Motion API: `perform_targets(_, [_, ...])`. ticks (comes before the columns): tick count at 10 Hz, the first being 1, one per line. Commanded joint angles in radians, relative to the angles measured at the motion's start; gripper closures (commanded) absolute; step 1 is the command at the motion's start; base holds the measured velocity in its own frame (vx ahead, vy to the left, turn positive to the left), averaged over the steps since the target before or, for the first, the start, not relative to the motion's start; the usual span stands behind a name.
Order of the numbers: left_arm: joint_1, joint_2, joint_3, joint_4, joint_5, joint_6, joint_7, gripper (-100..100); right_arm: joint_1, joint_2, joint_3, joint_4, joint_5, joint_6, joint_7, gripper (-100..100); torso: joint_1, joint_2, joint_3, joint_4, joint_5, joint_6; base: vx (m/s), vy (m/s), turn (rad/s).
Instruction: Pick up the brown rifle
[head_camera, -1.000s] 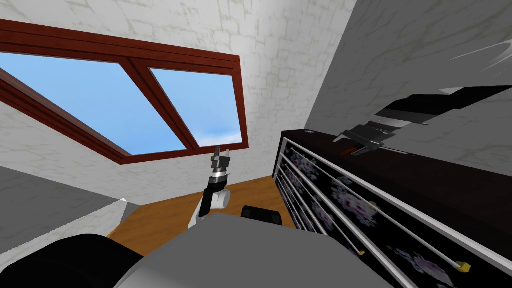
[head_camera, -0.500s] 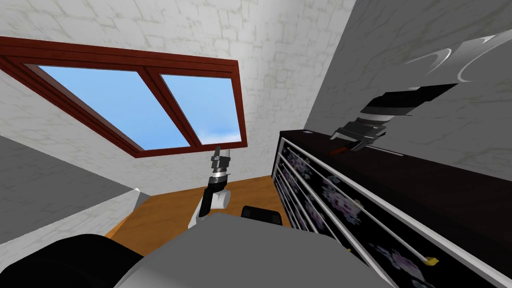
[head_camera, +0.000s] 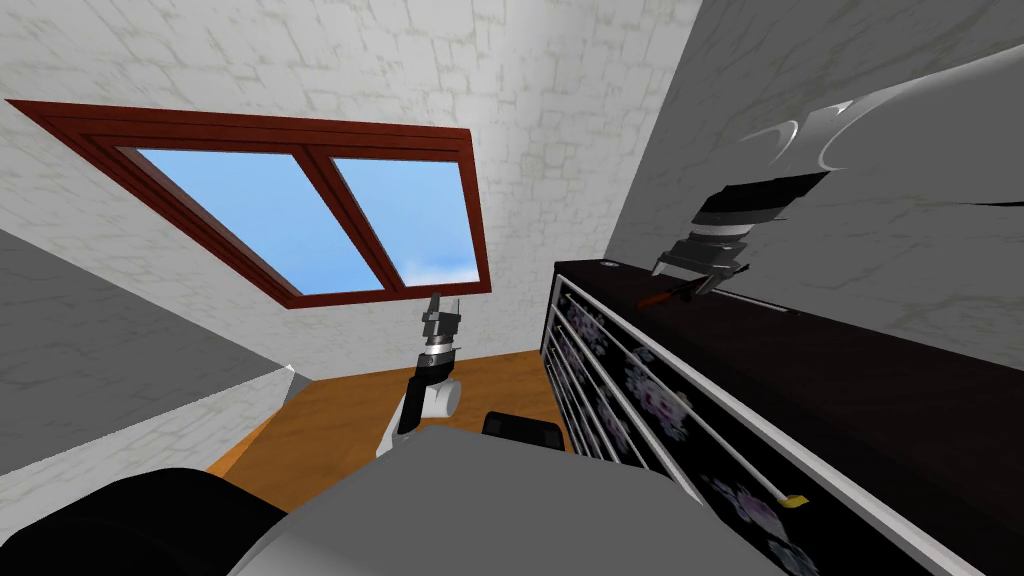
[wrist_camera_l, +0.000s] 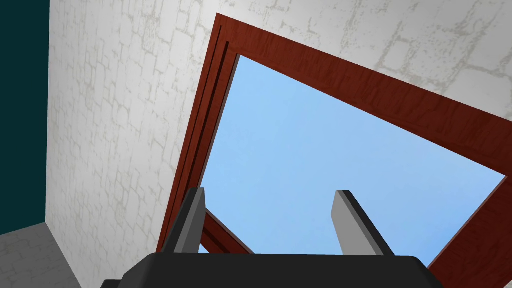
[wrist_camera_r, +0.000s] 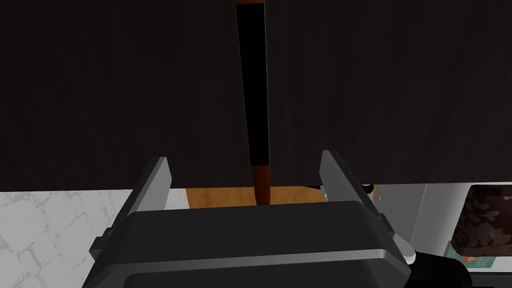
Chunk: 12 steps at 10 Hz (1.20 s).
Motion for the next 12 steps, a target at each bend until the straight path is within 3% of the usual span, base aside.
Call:
perform_targets(1, [0.000,0.000,0.000,0.000,0.000,0.000,0.000,0,0.015,-0.043,0.008,0.031,0.007,-0.017,0.005,-100,0.000,0.000,0.000,0.000,0.000,0.000,0.018,-0.050,-0.027])
perform_targets(3, [0.000,0.000,0.000,0.000,0.000,0.000,0.000,0,0.023,-0.065,0.015,0.046,0.013,-0.026,0.008,-100,0.005,-0.001,-0.001,-0.001,0.001,0.000,0.000,-0.006,0.013])
perform_targets(9, [0.000,0.000,0.000,0.000,0.000,0.000,0.000,0,0.023,-0.065,0.015,0.046,0.013,-0.026,0.008,-100,0.006,-0.001,-0.001,0.000,0.002,0.000,0.002,-0.003,-0.007])
perform_targets(10, [0.000,0.000,0.000,0.000,0.000,0.000,0.000,0,0.023,-0.065,0.015,0.046,0.013,-0.026,0.008,0,0.006,-0.001,-0.001,0.000,0.002,0.000,0.000,0.000,0.000])
perform_targets(11, [0.000,0.000,0.000,0.000,0.000,0.000,0.000,0,0.045,-0.060,0.013,0.040,0.011,0.002,0.008,-100,0.006,-0.001,-0.001,0.000,0.002,0.000,-0.011,0.012,0.037])
perform_targets(12, [0.000,0.000,0.000,0.000,0.000,0.000,0.000,0,0.059,-0.057,0.011,0.037,0.010,0.019,0.009,-100,0.007,0.000,0.000,0.000,0.002,0.000,-0.017,0.023,0.065])
